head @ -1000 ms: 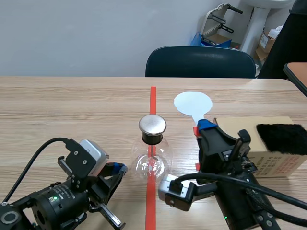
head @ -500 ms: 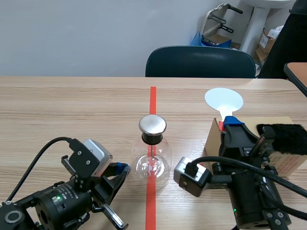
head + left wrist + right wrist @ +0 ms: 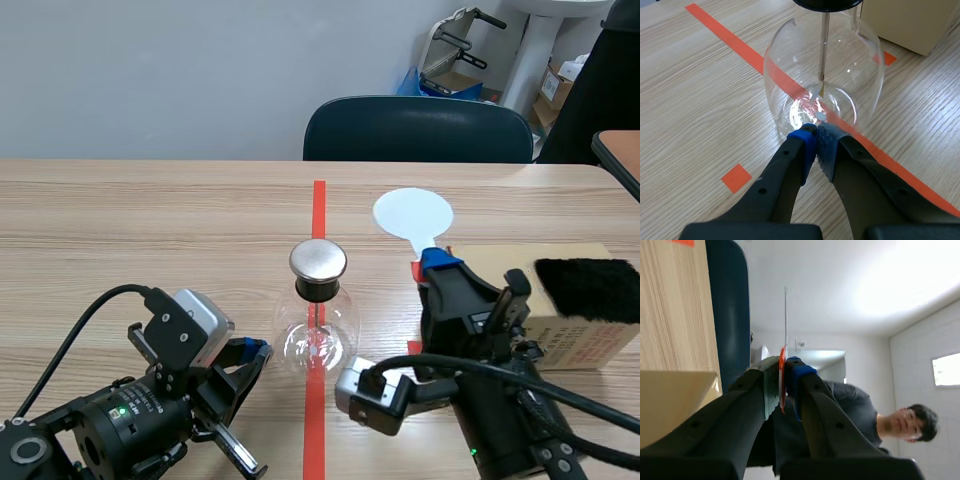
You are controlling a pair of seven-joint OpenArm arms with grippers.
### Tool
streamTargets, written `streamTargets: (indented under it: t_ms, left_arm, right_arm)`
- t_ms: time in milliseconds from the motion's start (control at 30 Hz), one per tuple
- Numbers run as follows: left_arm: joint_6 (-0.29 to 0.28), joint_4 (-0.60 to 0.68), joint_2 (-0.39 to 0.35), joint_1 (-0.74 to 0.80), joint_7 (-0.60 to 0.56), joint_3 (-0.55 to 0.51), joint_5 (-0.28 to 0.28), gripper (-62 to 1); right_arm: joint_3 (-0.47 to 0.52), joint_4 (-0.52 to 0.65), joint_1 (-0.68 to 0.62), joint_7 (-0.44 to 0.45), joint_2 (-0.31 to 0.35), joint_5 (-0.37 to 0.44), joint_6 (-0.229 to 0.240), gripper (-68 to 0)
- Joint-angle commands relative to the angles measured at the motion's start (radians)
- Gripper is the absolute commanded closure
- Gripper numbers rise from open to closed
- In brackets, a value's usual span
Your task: Do the electroscope experiment
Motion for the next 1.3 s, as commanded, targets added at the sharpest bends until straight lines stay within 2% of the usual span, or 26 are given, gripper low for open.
streamTargets:
  t_ms: [0, 333, 533, 1267]
  left_arm:
    - [0.0, 0.018, 0.003, -0.003, -0.006, -0.005, 0.0, -1.7]
    - [0.0, 0.018, 0.003, -0.003, -0.006, -0.005, 0.0, -1.7]
    - [0.0, 0.018, 0.003, -0.003, -0.006, -0.005, 0.0, -1.7]
    - [0.0, 0.018, 0.003, -0.003, -0.006, -0.005, 0.0, -1.7]
  right_arm:
    - [0.003, 0.02, 0.006, 0.027, 0.006, -0.004, -0.061, -1.5]
    - [0.003, 0.02, 0.006, 0.248, 0.006, -0.004, -0.061, -1.5]
    - [0.003, 0.02, 0.006, 0.334, 0.006, -0.004, -0.061, -1.5]
    - [0.003, 0.02, 0.006, 0.349, 0.006, -0.004, -0.061, -1.5]
